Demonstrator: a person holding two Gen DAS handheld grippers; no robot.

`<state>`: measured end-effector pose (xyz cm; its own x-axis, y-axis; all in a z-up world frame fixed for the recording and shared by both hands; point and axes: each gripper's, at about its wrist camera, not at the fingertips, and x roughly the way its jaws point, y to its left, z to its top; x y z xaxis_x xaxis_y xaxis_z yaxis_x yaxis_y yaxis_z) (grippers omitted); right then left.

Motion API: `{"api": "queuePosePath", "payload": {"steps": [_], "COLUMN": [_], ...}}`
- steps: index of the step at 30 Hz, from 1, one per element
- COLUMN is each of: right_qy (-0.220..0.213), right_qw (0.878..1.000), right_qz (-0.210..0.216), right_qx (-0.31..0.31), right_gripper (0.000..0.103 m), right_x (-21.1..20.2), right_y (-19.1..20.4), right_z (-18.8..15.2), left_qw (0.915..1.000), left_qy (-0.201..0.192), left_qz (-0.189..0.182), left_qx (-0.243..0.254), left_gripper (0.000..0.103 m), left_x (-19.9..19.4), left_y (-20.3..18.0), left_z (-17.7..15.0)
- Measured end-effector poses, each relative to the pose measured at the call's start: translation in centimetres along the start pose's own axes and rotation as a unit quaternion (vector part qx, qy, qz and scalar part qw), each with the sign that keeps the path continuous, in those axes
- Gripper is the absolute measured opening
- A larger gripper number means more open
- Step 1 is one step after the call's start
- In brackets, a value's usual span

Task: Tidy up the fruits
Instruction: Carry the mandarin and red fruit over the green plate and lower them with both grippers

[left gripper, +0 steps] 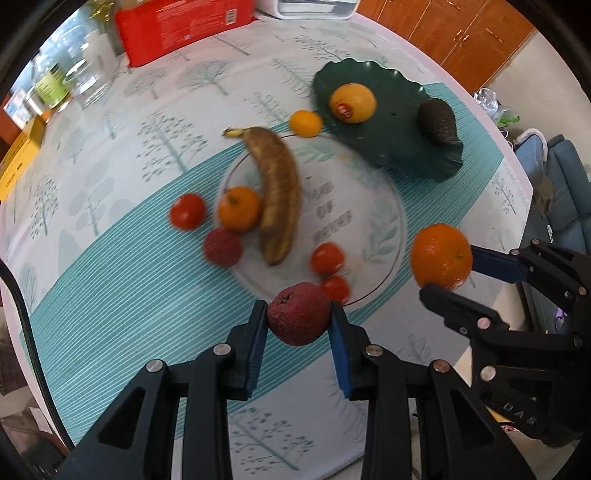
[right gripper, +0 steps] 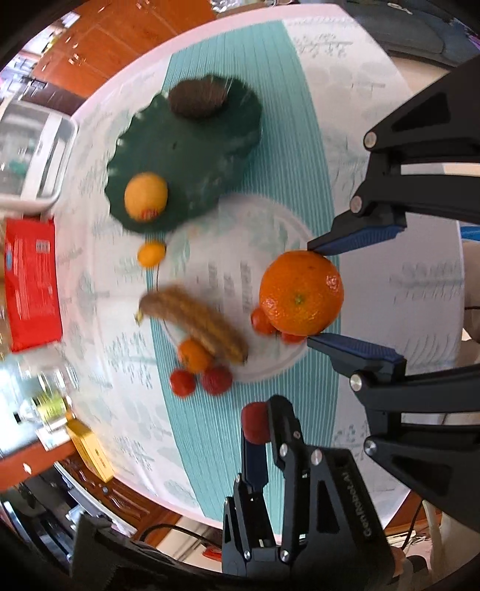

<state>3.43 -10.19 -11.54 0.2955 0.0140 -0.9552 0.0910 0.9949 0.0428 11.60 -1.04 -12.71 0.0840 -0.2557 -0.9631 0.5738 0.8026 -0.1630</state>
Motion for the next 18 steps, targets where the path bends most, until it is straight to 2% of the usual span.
{"api": "queuePosePath", "payload": {"steps": [4, 8, 10, 14, 18], "right_qy": [-0.002, 0.014, 0.009, -0.005, -0.002], "right_qw": [1.0, 1.0, 0.999, 0.999, 0.995], "right_qz": [-0.01, -0.006, -0.019, -0.021, -0.03], "right_qx": [0.005, -0.005, -0.025, -0.042, -0.094], "right_gripper": [0.044, 0.044, 0.044, 0.044, 0.044], "right_x": [-0.5, -0.1, 0.0, -0.4, 0.9], "right_y": [-3.5, -7.1, -9.4, -13.3, -16.1], "right_z": [0.6, 2.7, 4.7, 8.6, 13.6], "left_qw": [0.9999, 0.9999, 0.9995, 0.998, 0.9941], "left_qy": [-0.006, 0.01, 0.015, 0.03, 0.037], "left_qz": [0.005, 0.005, 0.022, 0.027, 0.043], "left_qx": [0.006, -0.006, -0.016, -0.048, -0.092], "left_gripper": [0.031, 0.031, 0.031, 0.031, 0.031], "left_x": [0.7, 1.9, 2.8, 4.6, 6.5], "left_y": [-2.6, -4.7, -6.2, -8.0, -9.2], "left_z": [2.3, 4.8, 6.5, 9.4, 12.5]}}
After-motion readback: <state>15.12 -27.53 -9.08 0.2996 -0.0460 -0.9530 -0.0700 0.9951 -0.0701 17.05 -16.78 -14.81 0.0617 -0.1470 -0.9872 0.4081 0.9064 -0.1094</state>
